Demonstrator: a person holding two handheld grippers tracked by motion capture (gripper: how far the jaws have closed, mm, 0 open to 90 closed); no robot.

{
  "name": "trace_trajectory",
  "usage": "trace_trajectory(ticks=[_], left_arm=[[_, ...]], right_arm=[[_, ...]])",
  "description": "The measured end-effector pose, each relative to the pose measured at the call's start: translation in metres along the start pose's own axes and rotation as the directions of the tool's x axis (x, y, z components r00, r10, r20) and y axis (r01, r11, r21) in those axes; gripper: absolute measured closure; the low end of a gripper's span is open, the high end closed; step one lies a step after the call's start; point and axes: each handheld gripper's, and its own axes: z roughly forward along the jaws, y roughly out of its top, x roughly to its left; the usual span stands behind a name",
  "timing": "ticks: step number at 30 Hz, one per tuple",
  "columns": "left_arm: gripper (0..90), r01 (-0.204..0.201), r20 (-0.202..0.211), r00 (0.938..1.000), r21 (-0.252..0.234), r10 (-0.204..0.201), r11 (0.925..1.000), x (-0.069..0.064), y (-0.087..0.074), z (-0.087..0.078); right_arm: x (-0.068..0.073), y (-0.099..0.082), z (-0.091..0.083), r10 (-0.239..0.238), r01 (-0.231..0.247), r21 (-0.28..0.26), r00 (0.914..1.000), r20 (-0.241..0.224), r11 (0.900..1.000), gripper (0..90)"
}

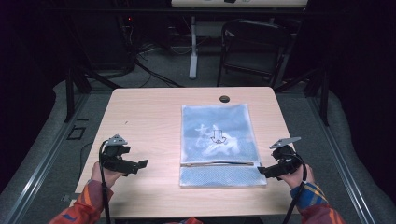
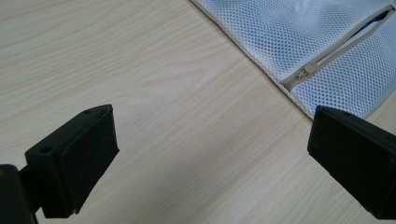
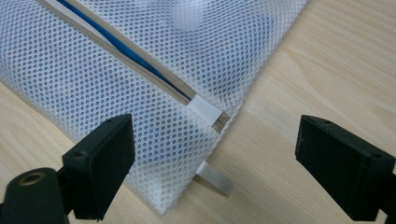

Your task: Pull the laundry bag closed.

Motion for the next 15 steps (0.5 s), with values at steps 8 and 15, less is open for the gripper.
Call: trace_trajectory(ticks=[8,15], left_arm=[[1.6,-0.008,0.014,0.9999,0.0,0.008,1.0,-0.0015,0.0001,0.0013],[1.6,-0.033,0.019,0.9993,0.014,0.033,0.9994,-0.0063,0.0029,0.0055]], right_arm=[[0.0049,0.0027,0.0013,-0.019,0.019,0.006,0.9998,-0.006,0.9998,12.1],[0.0084,0.0037,0.0009,-0.034,0.034,0.004,0.9994,-0.003,0.9994,12.3]])
